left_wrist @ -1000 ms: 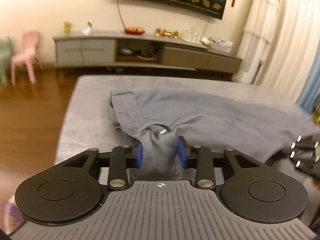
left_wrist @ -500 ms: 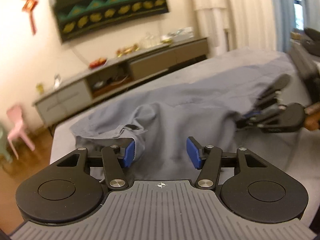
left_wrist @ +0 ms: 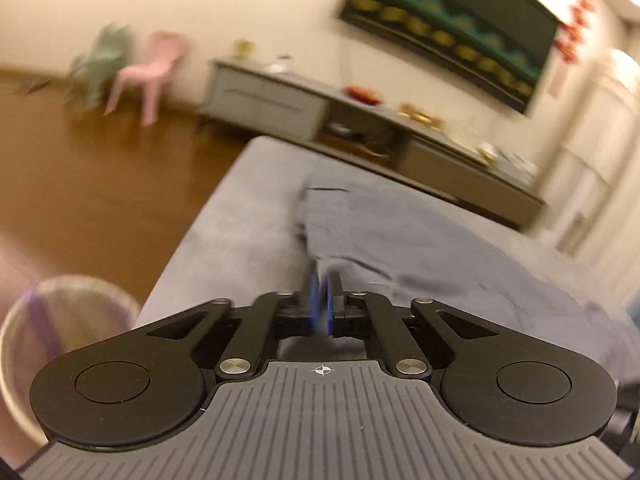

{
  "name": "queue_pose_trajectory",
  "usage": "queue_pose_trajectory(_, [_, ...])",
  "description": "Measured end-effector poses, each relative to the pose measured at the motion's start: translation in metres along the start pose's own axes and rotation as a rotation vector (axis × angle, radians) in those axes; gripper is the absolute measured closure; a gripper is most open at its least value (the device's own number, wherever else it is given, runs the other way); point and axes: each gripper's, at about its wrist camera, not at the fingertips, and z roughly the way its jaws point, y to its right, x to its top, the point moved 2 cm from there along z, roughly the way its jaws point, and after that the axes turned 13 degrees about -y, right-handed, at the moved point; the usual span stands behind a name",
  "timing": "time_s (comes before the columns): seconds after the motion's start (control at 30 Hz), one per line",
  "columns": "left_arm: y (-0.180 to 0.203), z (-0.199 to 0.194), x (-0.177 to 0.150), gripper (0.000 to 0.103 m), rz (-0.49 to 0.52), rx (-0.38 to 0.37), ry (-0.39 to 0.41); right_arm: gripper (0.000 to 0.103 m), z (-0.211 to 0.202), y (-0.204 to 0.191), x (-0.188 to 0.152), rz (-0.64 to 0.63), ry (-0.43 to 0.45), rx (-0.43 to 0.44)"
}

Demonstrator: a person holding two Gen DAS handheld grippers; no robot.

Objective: Fold clothes

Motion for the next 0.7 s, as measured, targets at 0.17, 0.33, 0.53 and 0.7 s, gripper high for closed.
queue_pose_trajectory(0.17, [0.012, -0.038, -0.021, 0.067, -0.082, -0.007, 0.071, 0.101, 0.004, -0.004, -0.005, -0.038, -0.021, -0.012])
queue_pose_trajectory(0.33, [0.063, -0.065, -0.057, 0.065, 0.230, -0.035, -0.021, 0.087, -0.003, -0.004, 0.003, -0.048, -0.008, 0.020])
queue_pose_trajectory(0.53, [0.092, -0.002, -0.102, 0.071, 0.475, 0.103, -0.243, 0.058, 0.005, -0.009, 0.058, -0.078, -0.004, 0.136])
queue_pose_trajectory(0.7, [0.084, 0.042, -0.075, 0.078, 0.406, 0.306, -0.202, 0.102, 0.074, 0.006, 0.089, -0.047, -0.133, 0.073])
